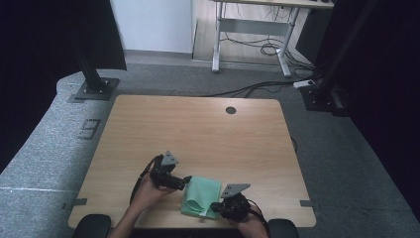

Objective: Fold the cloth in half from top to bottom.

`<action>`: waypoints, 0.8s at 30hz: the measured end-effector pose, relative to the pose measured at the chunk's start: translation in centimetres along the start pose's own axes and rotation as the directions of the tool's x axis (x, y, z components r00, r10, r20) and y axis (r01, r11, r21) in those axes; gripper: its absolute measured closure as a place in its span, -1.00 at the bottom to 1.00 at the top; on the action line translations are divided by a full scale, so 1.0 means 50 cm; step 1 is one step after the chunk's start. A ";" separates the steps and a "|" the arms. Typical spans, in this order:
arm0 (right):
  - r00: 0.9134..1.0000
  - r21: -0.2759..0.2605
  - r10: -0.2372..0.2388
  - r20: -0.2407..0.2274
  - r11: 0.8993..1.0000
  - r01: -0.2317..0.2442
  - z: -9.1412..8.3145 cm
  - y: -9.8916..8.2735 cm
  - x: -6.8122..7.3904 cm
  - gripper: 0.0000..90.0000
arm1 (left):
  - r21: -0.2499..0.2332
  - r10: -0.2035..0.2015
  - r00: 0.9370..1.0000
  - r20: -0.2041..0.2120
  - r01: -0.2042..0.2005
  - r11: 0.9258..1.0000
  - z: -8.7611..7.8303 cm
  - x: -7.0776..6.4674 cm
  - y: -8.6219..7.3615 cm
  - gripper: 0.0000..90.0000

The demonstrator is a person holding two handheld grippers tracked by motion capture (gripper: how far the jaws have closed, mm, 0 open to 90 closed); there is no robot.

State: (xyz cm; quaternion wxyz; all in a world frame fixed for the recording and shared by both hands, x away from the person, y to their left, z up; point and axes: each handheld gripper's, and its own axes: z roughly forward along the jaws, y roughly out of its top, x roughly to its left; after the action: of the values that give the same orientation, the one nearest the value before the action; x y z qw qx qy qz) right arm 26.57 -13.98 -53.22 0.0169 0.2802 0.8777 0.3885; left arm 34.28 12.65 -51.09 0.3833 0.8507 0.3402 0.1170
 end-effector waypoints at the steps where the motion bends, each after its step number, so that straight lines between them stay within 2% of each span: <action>1: 1.000 -0.003 0.012 -0.007 1.000 -0.012 -0.003 0.000 0.000 0.76 | 0.005 0.004 1.000 0.010 -0.004 1.000 0.003 -0.005 -0.001 -0.90; 4: 0.999 -0.025 0.039 -0.008 0.999 -0.039 -0.019 0.003 -0.004 0.46 | 0.029 0.025 0.999 0.020 -0.026 0.999 0.008 -0.016 -0.009 -0.90; 7: 0.998 -0.050 0.063 0.017 0.997 -0.062 -0.042 0.010 -0.013 0.24 | 0.040 0.028 0.999 0.035 -0.029 0.999 0.006 -0.022 -0.017 -0.90; 11: 0.992 -0.063 0.086 0.092 0.995 -0.081 -0.057 0.017 -0.031 -0.06 | 0.057 0.032 0.998 0.055 -0.035 0.998 0.000 -0.034 -0.031 -0.90; 16: 0.985 -0.066 0.108 0.133 0.993 -0.100 -0.033 0.013 -0.035 -0.30 | 0.093 0.034 0.998 0.060 -0.040 0.995 -0.005 -0.049 -0.062 -0.90; 19: 0.982 -0.060 0.112 0.151 0.993 -0.104 -0.015 0.009 -0.030 -0.39 | 0.095 0.025 0.998 0.061 -0.031 0.995 -0.011 -0.053 -0.075 -0.90; 24: 0.980 -0.024 0.082 0.182 0.997 -0.079 0.005 0.005 -0.018 -0.46 | 0.090 0.025 0.999 0.045 -0.029 0.996 -0.025 -0.057 -0.086 -0.90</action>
State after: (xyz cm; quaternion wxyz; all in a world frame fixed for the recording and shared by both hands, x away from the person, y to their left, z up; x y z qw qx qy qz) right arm 27.52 -14.15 -53.42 0.0839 0.3497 0.8571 0.3687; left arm 29.47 13.51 -53.23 0.3504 0.8740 0.3252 0.0878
